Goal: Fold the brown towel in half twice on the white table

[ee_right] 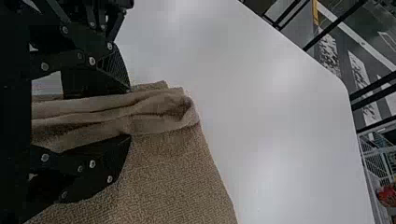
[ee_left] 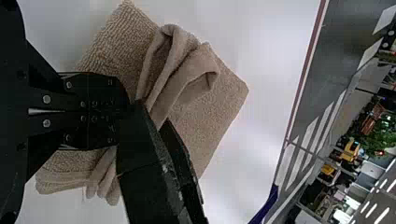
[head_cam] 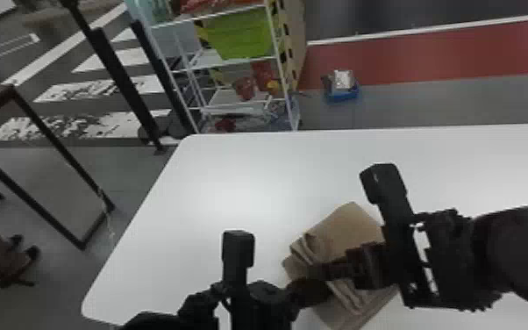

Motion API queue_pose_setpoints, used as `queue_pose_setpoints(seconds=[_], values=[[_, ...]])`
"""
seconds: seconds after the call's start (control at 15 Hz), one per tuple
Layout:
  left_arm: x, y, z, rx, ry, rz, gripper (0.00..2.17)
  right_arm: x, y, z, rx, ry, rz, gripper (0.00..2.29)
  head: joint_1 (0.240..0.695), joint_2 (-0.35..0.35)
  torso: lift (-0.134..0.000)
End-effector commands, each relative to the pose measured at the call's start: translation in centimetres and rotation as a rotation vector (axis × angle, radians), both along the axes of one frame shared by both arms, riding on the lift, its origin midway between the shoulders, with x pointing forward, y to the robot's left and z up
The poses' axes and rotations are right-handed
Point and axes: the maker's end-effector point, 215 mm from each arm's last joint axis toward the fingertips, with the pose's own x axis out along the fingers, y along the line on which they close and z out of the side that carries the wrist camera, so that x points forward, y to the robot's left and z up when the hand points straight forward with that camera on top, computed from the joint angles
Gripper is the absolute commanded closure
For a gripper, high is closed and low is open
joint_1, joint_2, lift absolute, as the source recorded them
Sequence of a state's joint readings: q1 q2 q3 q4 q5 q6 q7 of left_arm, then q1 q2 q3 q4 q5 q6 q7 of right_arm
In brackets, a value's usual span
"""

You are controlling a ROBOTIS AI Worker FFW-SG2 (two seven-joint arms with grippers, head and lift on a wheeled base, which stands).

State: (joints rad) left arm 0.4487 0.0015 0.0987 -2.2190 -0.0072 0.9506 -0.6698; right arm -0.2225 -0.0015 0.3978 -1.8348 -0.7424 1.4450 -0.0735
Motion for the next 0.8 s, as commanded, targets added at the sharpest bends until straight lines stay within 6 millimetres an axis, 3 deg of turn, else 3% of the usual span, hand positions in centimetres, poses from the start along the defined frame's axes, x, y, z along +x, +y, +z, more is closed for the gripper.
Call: queue_pose_setpoints(seconds=[0.0, 0.13, 0.47, 0.73], values=[[0.1, -0.2, 0.1, -0.003, -0.001, 0.002, 2.07, -1.0, 0.1, 0.1, -0.008, -0.001, 0.018, 0.12, 0.695, 0.350, -0.124], [0.3, 0.0, 0.2, 0.003, -0.006, 0.008, 2.07, -1.2, 0.0, 0.3, 0.003, -0.001, 0.014, 0.12, 0.695, 0.350, -0.124], [0.5, 0.7, 0.7, -0.008, -0.015, 0.019, 2.07, -2.1, -0.5, 3.7, 0.143, -0.004, -0.006, 0.12, 0.695, 0.350, -0.124], [0.3, 2.3, 2.4, 0.001, -0.045, 0.043, 2.06, -1.8, -2.5, 4.0, 0.187, 0.012, -0.064, 0.11, 0.695, 0.350, -0.124]])
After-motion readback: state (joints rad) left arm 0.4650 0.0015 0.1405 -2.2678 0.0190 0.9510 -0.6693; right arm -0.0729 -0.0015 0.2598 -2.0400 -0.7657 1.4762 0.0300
